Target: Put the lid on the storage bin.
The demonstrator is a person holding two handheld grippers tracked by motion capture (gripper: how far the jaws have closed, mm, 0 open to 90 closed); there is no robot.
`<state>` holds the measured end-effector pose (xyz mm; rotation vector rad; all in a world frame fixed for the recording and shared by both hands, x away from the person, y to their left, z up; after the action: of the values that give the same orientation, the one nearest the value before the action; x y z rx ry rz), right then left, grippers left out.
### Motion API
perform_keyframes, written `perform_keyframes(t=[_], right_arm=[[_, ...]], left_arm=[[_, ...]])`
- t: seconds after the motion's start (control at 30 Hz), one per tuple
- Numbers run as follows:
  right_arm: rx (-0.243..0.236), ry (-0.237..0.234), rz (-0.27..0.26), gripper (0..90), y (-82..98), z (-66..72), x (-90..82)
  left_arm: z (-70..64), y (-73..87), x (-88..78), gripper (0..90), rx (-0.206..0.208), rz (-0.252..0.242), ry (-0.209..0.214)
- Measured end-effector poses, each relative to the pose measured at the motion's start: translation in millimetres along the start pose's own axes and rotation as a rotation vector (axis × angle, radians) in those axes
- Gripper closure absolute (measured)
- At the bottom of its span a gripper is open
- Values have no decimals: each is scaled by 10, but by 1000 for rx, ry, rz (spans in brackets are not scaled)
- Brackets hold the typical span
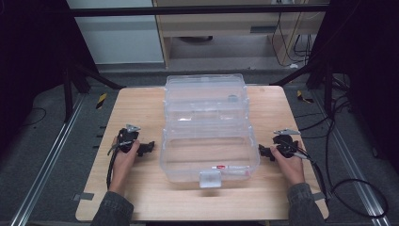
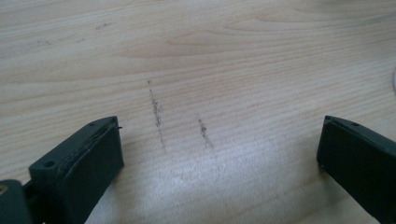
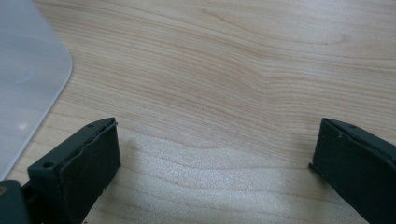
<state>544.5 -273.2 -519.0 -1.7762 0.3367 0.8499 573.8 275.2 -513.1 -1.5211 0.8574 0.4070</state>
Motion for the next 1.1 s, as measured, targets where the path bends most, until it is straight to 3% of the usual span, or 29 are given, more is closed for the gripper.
perform_keyframes(t=[0.13, 0.27, 0.33, 0.4, 0.53, 0.63, 0.8, 0.87, 0.9, 0.93, 1.0, 1.1], right_arm=[[-2, -2, 0, 9, 1, 0, -1], [-8, -12, -5, 29, 12, -5, -15], [-14, -10, -30, 87, 32, -23, -43], [0, -12, -37, 88, 42, -24, -59], [-21, 6, -67, 97, 60, -44, -147], [-28, 18, -95, 99, 18, -43, -246], [-72, 52, -135, 108, -112, -38, -441], [-101, 74, -152, 109, -171, -30, -532], [-140, 99, -162, 113, -232, -21, -633], [-140, 99, -162, 113, -232, -21, -633], [-191, 158, -146, 127, -300, 1, -734], [-237, 203, -127, 146, -407, 54, -895]], left_arm=[[-9, -5, -71, 29, -6, -20, 30], [-77, -12, -173, 29, 45, -36, 31], [-108, -15, -218, 30, 56, -39, 39], [-129, -29, -266, 32, 65, -50, 55], [-159, -52, -332, 46, 74, -26, 96], [-167, -65, -370, 44, 76, -37, 94], [-148, -123, -485, 39, 71, -86, 108], [-145, -149, -543, 36, 79, -96, 120], [-153, -164, -577, 35, 88, -107, 133], [-153, -164, -577, 34, 88, -107, 133], [-158, -182, -612, 35, 91, -118, 135], [-170, -207, -662, 36, 87, -130, 144]])
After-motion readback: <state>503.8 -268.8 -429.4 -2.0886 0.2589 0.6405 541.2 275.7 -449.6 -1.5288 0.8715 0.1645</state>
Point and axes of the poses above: each handheld gripper's, and its own axes: x roughly forward along the jaws, y roughly out of its underside, z roughly to its left, the point moved 1 cm from there along x, roughly forward along the jaws, and after that the axes turned 13 degrees about -x, right-handed, at the moved point
